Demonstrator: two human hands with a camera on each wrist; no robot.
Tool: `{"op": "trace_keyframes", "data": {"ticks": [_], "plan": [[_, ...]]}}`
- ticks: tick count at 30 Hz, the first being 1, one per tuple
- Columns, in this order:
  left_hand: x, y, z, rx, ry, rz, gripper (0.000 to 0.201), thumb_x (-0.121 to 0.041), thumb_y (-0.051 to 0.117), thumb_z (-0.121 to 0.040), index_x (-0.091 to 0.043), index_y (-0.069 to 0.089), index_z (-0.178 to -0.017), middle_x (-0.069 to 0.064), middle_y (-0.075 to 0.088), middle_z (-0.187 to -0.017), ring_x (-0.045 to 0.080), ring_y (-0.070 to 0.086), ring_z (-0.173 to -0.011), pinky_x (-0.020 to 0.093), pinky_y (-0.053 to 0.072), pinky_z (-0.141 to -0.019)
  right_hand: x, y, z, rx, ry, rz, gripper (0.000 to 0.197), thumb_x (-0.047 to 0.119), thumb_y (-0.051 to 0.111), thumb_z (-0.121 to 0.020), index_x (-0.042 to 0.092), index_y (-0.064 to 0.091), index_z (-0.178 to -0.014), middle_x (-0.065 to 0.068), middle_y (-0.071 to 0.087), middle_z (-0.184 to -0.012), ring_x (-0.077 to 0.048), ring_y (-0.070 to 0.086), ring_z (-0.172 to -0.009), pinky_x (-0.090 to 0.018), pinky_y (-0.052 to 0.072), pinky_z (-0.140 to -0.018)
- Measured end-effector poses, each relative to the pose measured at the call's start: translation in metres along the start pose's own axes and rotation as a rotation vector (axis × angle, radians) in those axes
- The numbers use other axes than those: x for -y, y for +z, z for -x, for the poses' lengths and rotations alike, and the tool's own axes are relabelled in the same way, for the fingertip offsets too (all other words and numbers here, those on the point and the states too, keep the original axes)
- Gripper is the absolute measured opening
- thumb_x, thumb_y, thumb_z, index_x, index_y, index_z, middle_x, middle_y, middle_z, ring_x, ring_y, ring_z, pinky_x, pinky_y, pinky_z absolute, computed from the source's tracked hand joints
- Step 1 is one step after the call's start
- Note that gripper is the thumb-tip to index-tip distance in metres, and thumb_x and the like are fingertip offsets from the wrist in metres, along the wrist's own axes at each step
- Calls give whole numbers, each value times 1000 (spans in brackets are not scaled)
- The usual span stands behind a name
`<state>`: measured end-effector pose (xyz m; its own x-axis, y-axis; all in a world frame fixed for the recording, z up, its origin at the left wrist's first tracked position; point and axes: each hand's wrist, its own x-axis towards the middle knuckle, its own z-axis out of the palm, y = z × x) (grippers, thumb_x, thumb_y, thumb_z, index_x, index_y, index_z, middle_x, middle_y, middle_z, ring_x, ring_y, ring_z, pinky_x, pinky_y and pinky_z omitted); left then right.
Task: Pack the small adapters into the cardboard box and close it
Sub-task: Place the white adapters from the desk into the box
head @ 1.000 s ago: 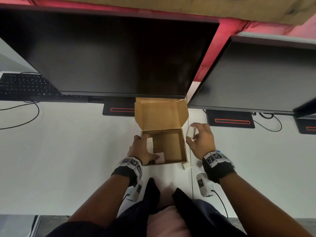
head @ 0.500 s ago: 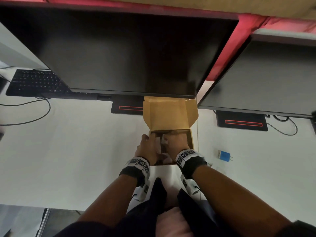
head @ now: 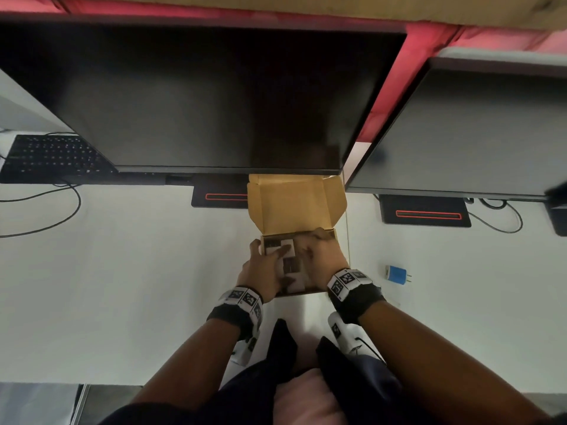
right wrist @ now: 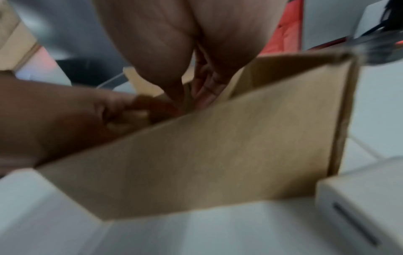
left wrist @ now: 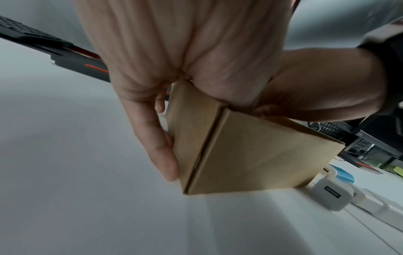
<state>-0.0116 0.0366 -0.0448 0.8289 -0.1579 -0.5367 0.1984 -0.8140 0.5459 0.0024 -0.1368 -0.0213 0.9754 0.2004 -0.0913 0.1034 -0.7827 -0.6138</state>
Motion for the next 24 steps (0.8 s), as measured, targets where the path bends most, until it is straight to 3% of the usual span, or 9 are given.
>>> {"op": "trace_keyframes", "data": {"ticks": [1, 4, 7, 9, 12, 15, 19, 21, 24], "plan": [[1, 0, 0, 3, -3, 28, 78, -50, 78, -75, -48, 32, -138, 5, 34, -148, 38, 57, -118, 46, 54, -97, -4, -9, 5, -69, -7, -3, 19, 11, 62, -87, 24, 71, -99, -12, 66, -100, -23, 60, -82, -25, 43, -77], [2, 1, -1, 30, 19, -3, 76, -50, 77, -77, -53, 37, -141, 2, 21, -154, 41, 51, -125, 46, 46, -108, -35, -33, 23, -193, 132, 36, 18, 15, 66, -89, 18, 72, -105, -7, 66, -97, -18, 60, -76, -23, 45, -74], [2, 0, -1, 18, 5, -31, 79, -51, 77, -77, -49, 40, -146, 1, 19, -156, 38, 49, -130, 43, 41, -112, -75, -54, 48, -109, 386, 99, 20, 24, 69, -88, 19, 70, -107, -3, 67, -102, -13, 60, -79, -24, 45, -74], [1, 0, -1, 19, -7, -46, 80, -52, 77, -77, -50, 38, -147, 0, 19, -157, 37, 49, -130, 42, 41, -112, -96, -62, 69, -34, 479, 117, 24, 31, 73, -85, 21, 69, -106, -1, 67, -104, -13, 61, -83, -24, 43, -77], [1, 0, -2, 24, -9, -60, 83, -54, 76, -75, -52, 36, -147, 0, 18, -158, 36, 48, -133, 42, 40, -112, -110, -66, 100, 27, 471, 97, 36, 39, 82, -76, 24, 70, -105, 3, 63, -102, -14, 62, -87, -23, 43, -78], [1, -1, -2, 22, -5, -66, 83, -53, 77, -76, -51, 36, -148, 1, 19, -158, 35, 46, -135, 42, 39, -112, -115, -60, 119, 95, 488, 82, 50, 38, 86, -70, 27, 67, -115, 9, 56, -109, -13, 59, -97, -24, 45, -83], [2, -2, -2, 18, -8, -53, 83, -51, 78, -75, -51, 37, -148, 0, 20, -157, 33, 45, -135, 41, 39, -112, -118, -45, 118, 202, 490, 164, 53, 31, 83, -73, 25, 64, -122, 1, 62, -117, -18, 60, -105, -27, 48, -93], [4, -2, -3, 12, -13, -50, 84, -52, 78, -74, -52, 36, -147, -1, 20, -157, 34, 46, -135, 42, 39, -112, -115, -42, 112, 156, 487, 162, 48, 29, 81, -75, 23, 66, -120, -1, 67, -115, -18, 63, -99, -25, 49, -89], [4, 0, -3, 17, -20, -46, 84, -52, 78, -75, -52, 37, -147, -1, 19, -158, 34, 47, -134, 42, 40, -112, -98, -47, 98, -42, 444, 106, 45, 29, 81, -75, 18, 67, -117, -2, 69, -104, -15, 60, -86, -25, 47, -79]]}}
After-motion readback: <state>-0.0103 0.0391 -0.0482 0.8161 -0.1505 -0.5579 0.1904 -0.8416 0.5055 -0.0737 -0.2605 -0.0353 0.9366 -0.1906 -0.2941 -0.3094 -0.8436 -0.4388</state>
